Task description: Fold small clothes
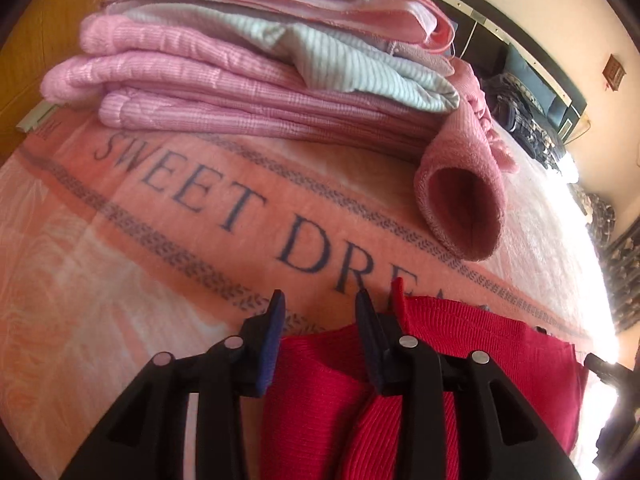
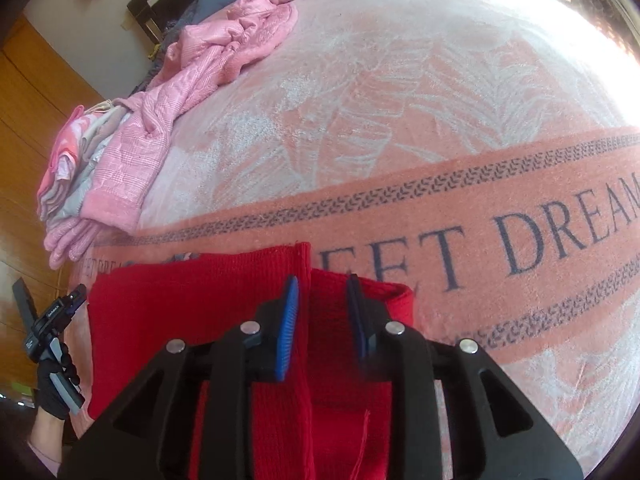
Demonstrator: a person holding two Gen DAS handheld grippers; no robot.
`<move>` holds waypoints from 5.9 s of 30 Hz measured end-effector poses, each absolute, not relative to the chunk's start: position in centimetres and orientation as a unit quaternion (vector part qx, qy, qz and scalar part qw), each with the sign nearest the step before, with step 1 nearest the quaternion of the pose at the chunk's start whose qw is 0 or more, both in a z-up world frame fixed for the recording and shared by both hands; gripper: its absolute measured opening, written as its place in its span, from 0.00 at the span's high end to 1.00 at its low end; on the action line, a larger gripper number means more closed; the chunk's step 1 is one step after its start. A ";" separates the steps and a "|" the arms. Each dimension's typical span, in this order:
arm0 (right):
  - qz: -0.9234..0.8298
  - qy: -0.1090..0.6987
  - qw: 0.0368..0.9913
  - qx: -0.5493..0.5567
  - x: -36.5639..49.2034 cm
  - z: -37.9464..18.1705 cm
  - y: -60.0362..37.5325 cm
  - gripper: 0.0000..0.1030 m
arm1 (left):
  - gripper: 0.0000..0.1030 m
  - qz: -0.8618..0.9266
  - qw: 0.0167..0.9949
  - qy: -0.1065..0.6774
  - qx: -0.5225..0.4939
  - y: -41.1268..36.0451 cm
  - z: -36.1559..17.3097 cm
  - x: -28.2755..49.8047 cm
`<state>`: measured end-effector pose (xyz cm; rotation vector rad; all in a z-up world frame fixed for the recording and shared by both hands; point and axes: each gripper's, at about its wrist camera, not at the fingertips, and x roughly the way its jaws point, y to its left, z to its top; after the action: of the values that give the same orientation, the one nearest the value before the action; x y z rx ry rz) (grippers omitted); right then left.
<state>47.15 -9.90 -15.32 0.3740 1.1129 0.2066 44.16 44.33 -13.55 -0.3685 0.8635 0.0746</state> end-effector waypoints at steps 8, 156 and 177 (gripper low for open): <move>0.167 0.557 0.802 0.137 34.8 -15.4 -8.7 0.60 | 0.59 -0.056 0.888 0.445 -0.099 39.5 -13.1 33.3; 0.248 0.576 0.776 0.076 32.2 -11.9 7.9 0.32 | 0.29 -0.169 0.804 0.518 -0.238 36.6 -14.5 35.0; 0.324 0.511 0.791 0.089 31.8 -8.6 6.4 0.94 | 0.30 -0.269 0.686 0.532 -0.418 26.7 -18.3 43.6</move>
<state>31.76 6.37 -8.64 0.1915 1.0988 0.6970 43.60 26.65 -18.28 -0.9352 1.1916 -0.6022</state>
